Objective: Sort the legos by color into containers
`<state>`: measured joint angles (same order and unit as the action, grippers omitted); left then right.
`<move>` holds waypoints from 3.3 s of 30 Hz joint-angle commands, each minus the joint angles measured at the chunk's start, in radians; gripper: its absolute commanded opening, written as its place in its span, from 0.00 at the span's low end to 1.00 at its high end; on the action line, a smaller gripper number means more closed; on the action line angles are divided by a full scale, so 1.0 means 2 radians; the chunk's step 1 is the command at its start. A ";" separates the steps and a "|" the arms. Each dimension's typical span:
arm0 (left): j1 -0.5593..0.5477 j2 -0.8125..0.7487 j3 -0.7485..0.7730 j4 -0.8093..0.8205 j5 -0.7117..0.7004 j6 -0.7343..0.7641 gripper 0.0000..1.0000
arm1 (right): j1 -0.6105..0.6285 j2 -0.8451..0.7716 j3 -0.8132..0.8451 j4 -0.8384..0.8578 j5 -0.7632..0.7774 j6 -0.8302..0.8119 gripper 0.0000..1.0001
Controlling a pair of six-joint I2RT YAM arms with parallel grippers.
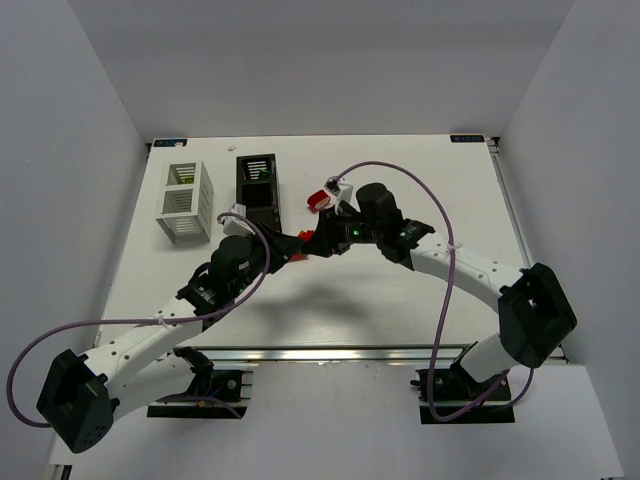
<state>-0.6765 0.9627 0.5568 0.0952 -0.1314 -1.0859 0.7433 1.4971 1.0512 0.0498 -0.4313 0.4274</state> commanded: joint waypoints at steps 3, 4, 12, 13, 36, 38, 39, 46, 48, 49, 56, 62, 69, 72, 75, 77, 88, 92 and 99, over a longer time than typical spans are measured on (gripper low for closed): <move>-0.002 -0.035 0.046 -0.038 -0.068 0.021 0.00 | 0.000 -0.013 0.004 -0.002 -0.018 -0.001 0.09; -0.002 -0.038 0.051 -0.044 -0.092 0.032 0.00 | 0.000 -0.015 0.003 -0.006 -0.021 -0.008 0.08; 0.012 -0.050 0.139 -0.157 -0.188 0.094 0.00 | 0.000 -0.028 -0.016 -0.024 -0.007 -0.031 0.03; 0.015 -0.049 0.149 -0.168 -0.193 0.100 0.00 | 0.000 -0.027 -0.015 -0.024 -0.005 -0.033 0.03; 0.031 -0.127 0.224 -0.414 -0.252 0.088 0.00 | -0.010 0.393 0.520 0.052 0.108 -0.160 0.04; 0.031 -0.129 0.221 -0.420 -0.249 0.084 0.00 | -0.010 0.416 0.537 0.069 0.116 -0.161 0.06; 0.031 -0.130 0.219 -0.421 -0.248 0.081 0.00 | -0.010 0.423 0.545 0.074 0.119 -0.163 0.07; 0.031 -0.126 0.222 -0.420 -0.243 0.079 0.00 | 0.002 0.459 0.561 0.116 0.143 -0.180 0.22; 0.031 -0.125 0.224 -0.420 -0.241 0.079 0.00 | 0.003 0.462 0.558 0.122 0.147 -0.180 0.36; 0.031 -0.122 0.225 -0.420 -0.241 0.079 0.00 | 0.003 0.465 0.558 0.124 0.150 -0.180 0.41; 0.031 -0.097 0.239 -0.414 -0.238 0.085 0.00 | 0.002 0.469 0.551 0.128 0.144 -0.188 0.81; 0.031 -0.053 0.273 -0.413 -0.239 0.103 0.00 | -0.005 0.446 0.531 0.130 0.131 -0.193 0.85; 0.067 -0.016 0.295 -0.416 -0.218 0.117 0.00 | -0.040 0.308 0.398 0.161 0.009 -0.257 0.90; 0.132 0.010 0.296 -0.407 -0.139 0.136 0.00 | -0.085 0.257 0.347 0.158 -0.138 -0.247 0.88; 0.188 0.029 0.295 -0.397 -0.070 0.157 0.00 | -0.126 0.220 0.319 0.119 -0.214 -0.226 0.46; 0.231 0.046 0.295 -0.392 -0.020 0.170 0.00 | -0.145 0.192 0.304 0.038 -0.223 -0.247 0.00; 0.418 0.136 0.326 -0.358 0.065 0.211 0.00 | -0.201 0.015 0.062 -0.003 -0.232 -0.310 0.08; 0.458 0.170 0.336 -0.309 0.065 0.203 0.00 | -0.205 -0.028 0.010 -0.003 -0.237 -0.312 0.11; 0.472 0.237 0.369 -0.274 0.085 0.180 0.00 | -0.214 -0.062 -0.029 -0.001 -0.236 -0.310 0.18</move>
<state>0.2592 1.4174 1.2392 -0.5129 -0.0078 -0.7086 0.3256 1.4094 1.0126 0.0223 -0.8837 -0.1799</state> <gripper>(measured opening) 0.467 0.172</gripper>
